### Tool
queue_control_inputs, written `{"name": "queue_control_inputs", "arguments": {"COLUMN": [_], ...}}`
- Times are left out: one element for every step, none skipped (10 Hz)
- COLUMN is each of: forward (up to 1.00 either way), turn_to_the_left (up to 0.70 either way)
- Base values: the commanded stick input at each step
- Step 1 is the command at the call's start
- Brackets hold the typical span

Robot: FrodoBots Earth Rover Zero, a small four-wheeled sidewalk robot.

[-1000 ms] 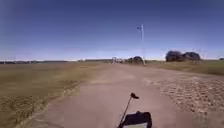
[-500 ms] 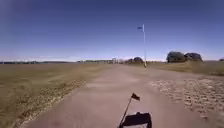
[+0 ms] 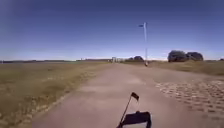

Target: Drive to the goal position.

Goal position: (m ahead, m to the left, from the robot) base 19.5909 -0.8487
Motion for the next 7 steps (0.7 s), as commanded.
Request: {"name": "queue_control_inputs", "arguments": {"forward": [1.0, 1.0, 1.0, 1.0, 1.0, 1.0, 1.0], "turn_to_the_left": [0.0, 0.0, 0.0, 0.0, 0.0, 0.0, 0.0]}}
